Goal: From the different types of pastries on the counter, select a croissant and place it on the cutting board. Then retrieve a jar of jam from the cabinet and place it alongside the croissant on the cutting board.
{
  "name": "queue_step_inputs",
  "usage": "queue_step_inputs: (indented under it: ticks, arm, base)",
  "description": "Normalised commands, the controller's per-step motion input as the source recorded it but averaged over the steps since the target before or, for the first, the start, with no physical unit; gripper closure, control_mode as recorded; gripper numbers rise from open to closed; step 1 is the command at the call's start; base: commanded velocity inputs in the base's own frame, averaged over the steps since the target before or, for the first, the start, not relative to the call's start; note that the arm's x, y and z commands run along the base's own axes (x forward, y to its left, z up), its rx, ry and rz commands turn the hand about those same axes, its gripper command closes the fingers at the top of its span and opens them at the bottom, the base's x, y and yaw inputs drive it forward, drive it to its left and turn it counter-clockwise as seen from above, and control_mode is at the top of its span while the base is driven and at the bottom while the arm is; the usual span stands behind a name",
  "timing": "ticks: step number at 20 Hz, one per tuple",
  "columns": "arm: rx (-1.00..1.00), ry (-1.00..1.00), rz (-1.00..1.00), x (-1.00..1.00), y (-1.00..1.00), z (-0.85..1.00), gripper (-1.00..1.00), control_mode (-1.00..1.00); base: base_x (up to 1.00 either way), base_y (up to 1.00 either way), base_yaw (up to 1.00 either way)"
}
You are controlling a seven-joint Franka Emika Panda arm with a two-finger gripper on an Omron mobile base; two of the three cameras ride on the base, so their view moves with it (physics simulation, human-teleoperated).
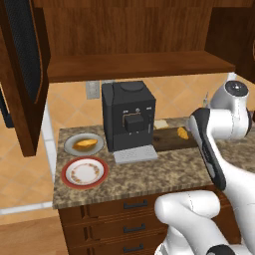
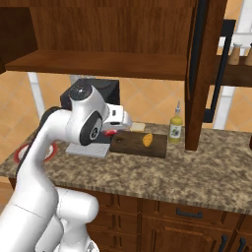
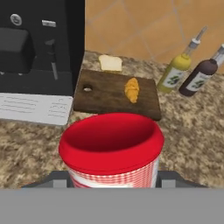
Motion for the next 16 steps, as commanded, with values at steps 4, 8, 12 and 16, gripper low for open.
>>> queue_step_inputs:
  ticks: [4,8,12,16]
  arm:
    - [0.0,0.0,0.07,0.67,-0.12,-0.43,1.0,-1.0]
    - [0.0,-0.03,0.1,0.43,-0.22,-0.69,1.0,-1.0]
    - [0.0,-0.11,0.08,0.21,-0.03,-0.7,1.0,-1.0]
    - [0.01,-0.01,0.0,0.38,0.07,-0.23,1.0,-1.0]
  base:
    - [0.0,0.0,0.0]
    - [0.0,0.0,0.0]
    - [0.0,0.0,0.0]
    - [0.0,0.0,0.0]
